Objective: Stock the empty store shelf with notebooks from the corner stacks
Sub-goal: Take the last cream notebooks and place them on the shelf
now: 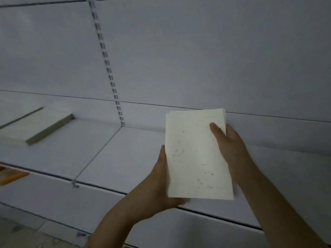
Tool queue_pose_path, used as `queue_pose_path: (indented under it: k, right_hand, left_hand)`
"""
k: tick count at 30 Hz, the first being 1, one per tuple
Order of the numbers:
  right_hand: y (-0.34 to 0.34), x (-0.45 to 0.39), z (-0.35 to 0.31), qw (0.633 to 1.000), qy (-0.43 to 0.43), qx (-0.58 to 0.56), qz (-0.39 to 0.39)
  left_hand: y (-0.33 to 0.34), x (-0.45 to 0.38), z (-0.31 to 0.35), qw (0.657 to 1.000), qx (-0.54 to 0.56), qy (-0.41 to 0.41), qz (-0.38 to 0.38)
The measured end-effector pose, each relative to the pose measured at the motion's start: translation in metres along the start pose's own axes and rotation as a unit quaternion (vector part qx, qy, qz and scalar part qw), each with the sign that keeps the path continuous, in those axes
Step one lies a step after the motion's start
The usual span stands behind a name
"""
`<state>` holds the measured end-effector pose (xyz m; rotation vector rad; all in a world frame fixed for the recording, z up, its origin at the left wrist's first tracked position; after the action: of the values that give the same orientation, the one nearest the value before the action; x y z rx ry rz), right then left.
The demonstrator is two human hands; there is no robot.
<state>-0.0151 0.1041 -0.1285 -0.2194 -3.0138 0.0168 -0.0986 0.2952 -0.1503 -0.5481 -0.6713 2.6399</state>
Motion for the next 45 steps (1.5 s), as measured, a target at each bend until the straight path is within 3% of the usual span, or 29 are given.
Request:
queue_pose_path:
  k: [6,14,19,29,34,37,45]
  right_hand:
    - [0.181,0.035,-0.006,0.991,0.049,-0.022,-0.124]
    - [0.371,0.07,0.011,0.977,0.1,-0.049,-0.182]
    - [0.441,0.058,0.008,0.973,0.117,-0.027,-0.195]
    - [0.574,-0.028,-0.015,0.972,0.1,0.023,-0.213]
    - [0.616,-0.067,-0.025,0.971,0.088,0.078,-0.209]
    - [0.623,-0.074,-0.006,0.964,0.143,0.132,-0.184]
    - [0.651,-0.058,0.029,0.972,0.216,0.025,-0.094]
  left_hand:
    - [-0.133,0.116,-0.054,0.987,-0.068,-0.107,0.1]
    - [-0.265,0.231,-0.106,0.959,-0.146,-0.151,0.19]
    - [-0.32,0.249,-0.141,0.957,-0.122,-0.172,0.202]
    - [-0.465,0.218,-0.228,0.939,-0.199,-0.173,0.223]
    - [-0.523,0.191,-0.248,0.932,-0.279,-0.152,0.173]
    - [-0.541,0.179,-0.269,0.927,-0.317,-0.176,0.096]
    - [-0.561,0.148,-0.293,0.921,-0.332,-0.192,-0.075]
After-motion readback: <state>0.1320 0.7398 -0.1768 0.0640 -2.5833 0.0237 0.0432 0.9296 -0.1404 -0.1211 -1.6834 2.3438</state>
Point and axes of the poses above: each hand's wrist, its own x-axis away from the middle knuckle, its own y-axis out of the palm, z = x × y, the point moved 4 cm from there along -x, towards the middle knuckle, and after that the axes turned 9 degrees about y, right-handed, at the moved point
